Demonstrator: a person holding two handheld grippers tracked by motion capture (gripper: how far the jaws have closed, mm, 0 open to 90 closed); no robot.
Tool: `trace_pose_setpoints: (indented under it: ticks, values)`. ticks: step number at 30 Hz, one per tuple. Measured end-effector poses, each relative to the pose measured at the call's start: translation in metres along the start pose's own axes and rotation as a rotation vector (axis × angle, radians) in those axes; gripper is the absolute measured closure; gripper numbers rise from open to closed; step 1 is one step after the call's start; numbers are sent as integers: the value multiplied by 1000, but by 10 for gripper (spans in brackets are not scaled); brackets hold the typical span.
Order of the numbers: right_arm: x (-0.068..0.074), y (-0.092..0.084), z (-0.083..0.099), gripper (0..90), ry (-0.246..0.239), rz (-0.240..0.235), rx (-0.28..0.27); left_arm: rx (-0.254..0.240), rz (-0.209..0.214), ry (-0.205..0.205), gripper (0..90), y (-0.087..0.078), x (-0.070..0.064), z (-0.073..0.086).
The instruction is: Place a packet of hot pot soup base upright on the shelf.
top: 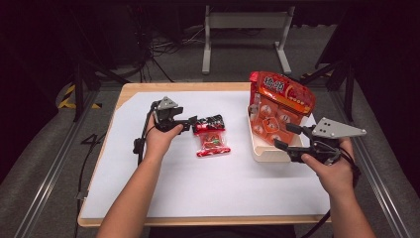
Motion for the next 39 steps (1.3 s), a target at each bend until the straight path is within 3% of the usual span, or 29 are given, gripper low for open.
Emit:
trace_pose_setpoints:
  ticks: [7, 16, 20, 29, 39]
  values:
    - [-1, 0, 2, 336, 1, 2, 5, -13, -28, 1, 341, 17, 4, 4]
    - [-1, 4, 2, 333, -2, -6, 11, 13, -52, -45, 360, 35, 20, 11]
    - [-1, 5, 3, 332, -1, -5, 14, 9, -32, -84, 372, 41, 25, 16]
    - [-3, 7, 6, 322, 7, -4, 23, 80, -20, -110, 466, 57, 28, 26]
    - [-3, 8, 7, 315, 0, 5, 29, 127, -10, -129, 511, 65, 28, 31]
Point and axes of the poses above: each handheld gripper's, and its own axes: y roughly forward along the jaws, z roughly out of its underside, x roughly to its left, the point moved 1 cm from there along y, roughly forward along the jaws
